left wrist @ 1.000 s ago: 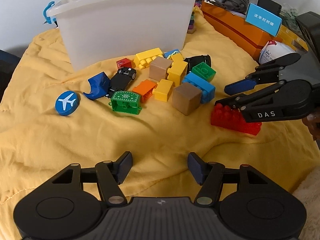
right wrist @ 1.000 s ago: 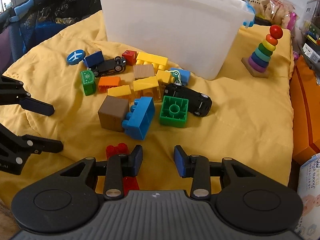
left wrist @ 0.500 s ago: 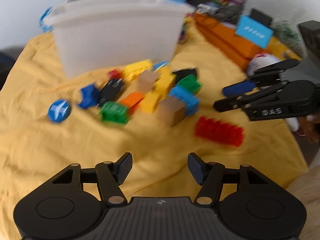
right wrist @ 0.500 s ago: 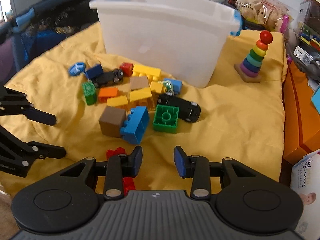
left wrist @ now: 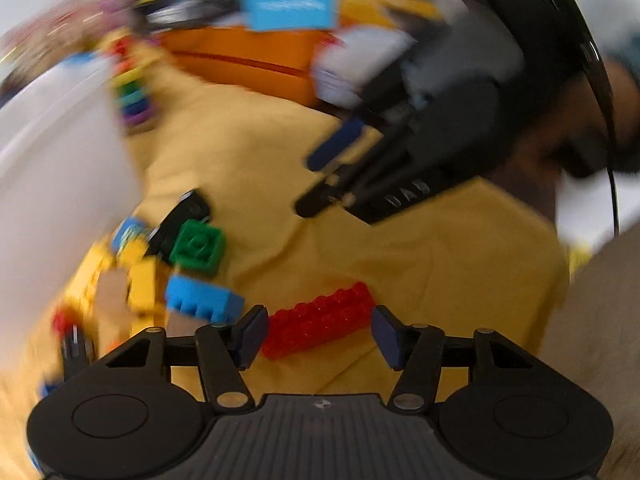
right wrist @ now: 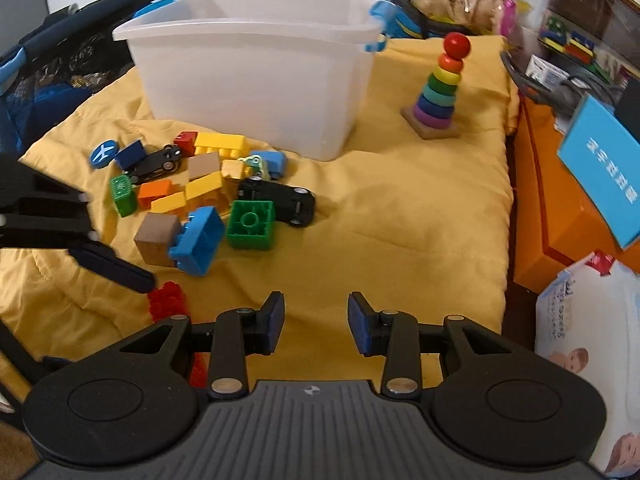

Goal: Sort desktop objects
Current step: 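Grasp the red long brick with left tool while right grasps green square brick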

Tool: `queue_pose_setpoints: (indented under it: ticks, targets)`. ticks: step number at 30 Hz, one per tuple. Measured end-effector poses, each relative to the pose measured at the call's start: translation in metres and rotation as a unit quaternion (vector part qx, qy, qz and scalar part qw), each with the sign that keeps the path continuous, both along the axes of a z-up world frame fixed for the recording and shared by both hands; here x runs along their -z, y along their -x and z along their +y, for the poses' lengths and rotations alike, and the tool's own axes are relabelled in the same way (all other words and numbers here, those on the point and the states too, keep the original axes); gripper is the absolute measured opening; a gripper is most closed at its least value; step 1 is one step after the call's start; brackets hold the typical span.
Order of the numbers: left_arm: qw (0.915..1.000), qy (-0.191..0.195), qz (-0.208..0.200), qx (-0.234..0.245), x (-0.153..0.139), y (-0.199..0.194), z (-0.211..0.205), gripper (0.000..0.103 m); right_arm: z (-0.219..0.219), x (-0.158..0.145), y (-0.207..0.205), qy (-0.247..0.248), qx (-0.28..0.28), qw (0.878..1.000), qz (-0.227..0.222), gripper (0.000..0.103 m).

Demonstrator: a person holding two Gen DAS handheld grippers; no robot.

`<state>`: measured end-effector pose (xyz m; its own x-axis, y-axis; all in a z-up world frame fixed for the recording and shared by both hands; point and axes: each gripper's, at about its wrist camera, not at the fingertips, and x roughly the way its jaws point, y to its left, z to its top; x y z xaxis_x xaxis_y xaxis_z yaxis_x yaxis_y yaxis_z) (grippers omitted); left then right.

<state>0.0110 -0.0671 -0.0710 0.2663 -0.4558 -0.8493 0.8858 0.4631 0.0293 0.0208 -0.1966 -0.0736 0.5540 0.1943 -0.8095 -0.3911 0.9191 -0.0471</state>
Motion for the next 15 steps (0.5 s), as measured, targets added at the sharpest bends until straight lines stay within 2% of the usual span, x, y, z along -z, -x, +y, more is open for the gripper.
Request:
queue_pose_setpoints:
  ticks: [4, 5, 8, 11, 13, 15]
  targets:
    - [0.9959, -0.039, -0.012, 0.080, 0.005, -0.007, -0.014, 0.058, -0.003, 0.000, 0.001, -0.004, -0.001, 1.000, 0.000, 0.040]
    - [0.9944, -0.048, -0.015, 0.093, 0.008, -0.008, -0.019, 0.054, -0.004, 0.000, 0.002, -0.006, -0.001, 1.000, 0.000, 0.041]
    - [0.9927, -0.062, -0.002, 0.103, 0.018, -0.008, -0.024, 0.053, -0.004, 0.001, 0.006, -0.013, -0.003, 1.000, 0.003, 0.042]
    - [0.9950, -0.055, -0.006, 0.083, 0.018, -0.003, -0.022, 0.040, -0.004, 0.002, 0.008, -0.017, -0.009, 1.000, 0.005, 0.043]
    - [0.9986, -0.045, -0.010, 0.024, 0.017, 0.002, -0.014, 0.035, -0.006, 0.001, 0.009, -0.020, -0.011, 1.000, 0.001, 0.043]
    - [0.9984, -0.029, -0.018, -0.045, 0.013, 0.011, 0.000, 0.030, -0.005, 0.001, 0.007, -0.023, -0.017, 1.000, -0.002, 0.043]
